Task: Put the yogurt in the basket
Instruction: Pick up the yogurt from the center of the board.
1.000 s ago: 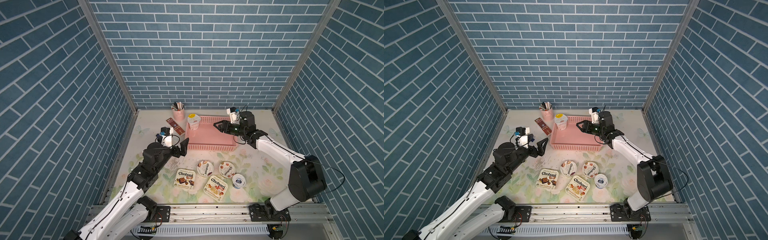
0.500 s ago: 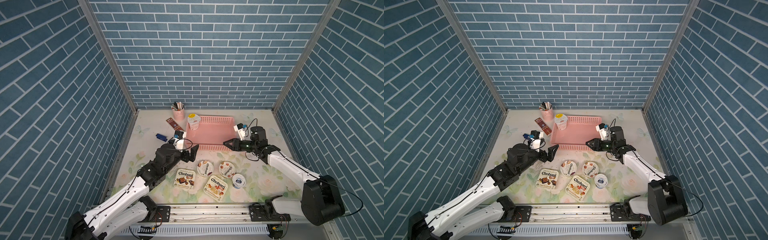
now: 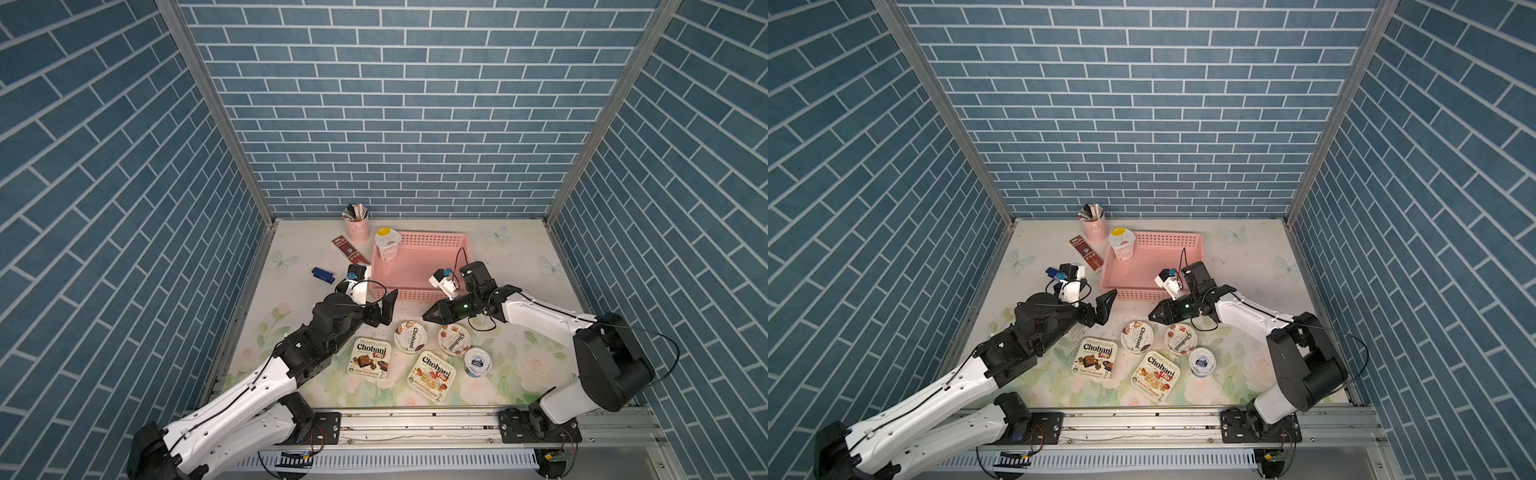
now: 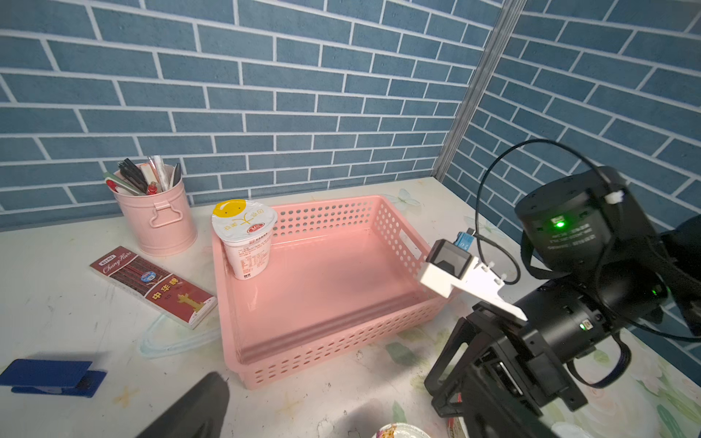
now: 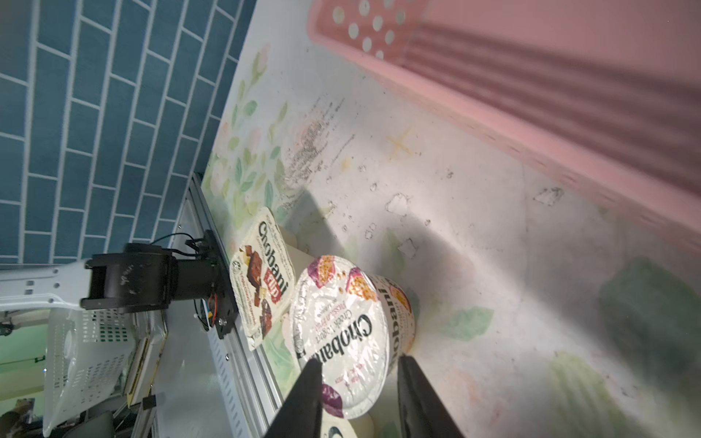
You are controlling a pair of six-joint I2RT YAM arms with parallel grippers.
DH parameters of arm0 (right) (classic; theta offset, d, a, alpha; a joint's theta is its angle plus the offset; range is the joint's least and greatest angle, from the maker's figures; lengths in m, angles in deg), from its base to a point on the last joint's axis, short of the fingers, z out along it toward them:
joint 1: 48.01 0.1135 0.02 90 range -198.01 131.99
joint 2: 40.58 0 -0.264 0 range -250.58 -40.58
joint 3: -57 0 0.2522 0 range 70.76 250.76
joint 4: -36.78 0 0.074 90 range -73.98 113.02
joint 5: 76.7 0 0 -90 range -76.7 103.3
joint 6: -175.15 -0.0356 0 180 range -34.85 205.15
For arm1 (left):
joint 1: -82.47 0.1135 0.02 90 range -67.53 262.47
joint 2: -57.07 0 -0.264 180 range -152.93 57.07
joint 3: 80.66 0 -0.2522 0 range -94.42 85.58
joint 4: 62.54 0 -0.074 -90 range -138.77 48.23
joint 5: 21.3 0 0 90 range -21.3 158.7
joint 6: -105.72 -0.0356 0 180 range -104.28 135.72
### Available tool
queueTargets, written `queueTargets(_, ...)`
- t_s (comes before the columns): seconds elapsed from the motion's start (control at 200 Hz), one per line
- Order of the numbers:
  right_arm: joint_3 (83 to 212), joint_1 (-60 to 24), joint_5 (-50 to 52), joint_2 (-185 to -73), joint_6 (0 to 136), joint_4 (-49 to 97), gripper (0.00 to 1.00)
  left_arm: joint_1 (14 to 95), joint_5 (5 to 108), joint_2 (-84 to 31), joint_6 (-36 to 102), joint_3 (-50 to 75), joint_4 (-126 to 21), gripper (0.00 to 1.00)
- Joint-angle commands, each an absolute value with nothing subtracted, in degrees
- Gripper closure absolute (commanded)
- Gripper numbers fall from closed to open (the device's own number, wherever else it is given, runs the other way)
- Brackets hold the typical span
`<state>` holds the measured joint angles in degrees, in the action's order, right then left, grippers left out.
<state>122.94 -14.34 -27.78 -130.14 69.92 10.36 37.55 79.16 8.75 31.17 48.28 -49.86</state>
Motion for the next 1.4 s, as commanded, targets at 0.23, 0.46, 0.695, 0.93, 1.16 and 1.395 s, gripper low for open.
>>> queueTargets(0.23, 128.3, -13.4, -27.1, -137.2, 80.6, 1.9, 0.68, 37.2, 80.4, 9.4, 31.3, 49.2, -49.2, 0.0)
queueTargets(0.46, 130.3, -12.2, -28.1, -140.3, 82.6, 0.2, 0.7, 37.2, 80.7, 8.8, 31.3, 49.2, -49.2, 0.0)
queueTargets(0.695, 131.1, -11.4, -28.9, -141.3, 83.3, -0.2, 0.72, 37.2, 80.9, 8.1, 31.0, 48.8, -49.2, 0.0)
queueTargets(0.93, 131.0, -11.0, -29.2, -141.9, 83.5, -0.3, 0.79, 37.2, 80.8, 7.1, 31.0, 48.3, -49.4, 0.0)
queueTargets(1.16, 131.2, -11.0, -29.7, -142.4, 83.6, -0.4, 0.95, 37.2, 80.9, 7.0, 31.0, 48.3, -49.4, 0.0)
queueTargets(1.395, 131.8, -11.0, -29.9, -142.2, 83.5, -0.8, 1.0, 37.2, 81.0, 7.0, 30.9, 48.2, -49.3, 0.0)
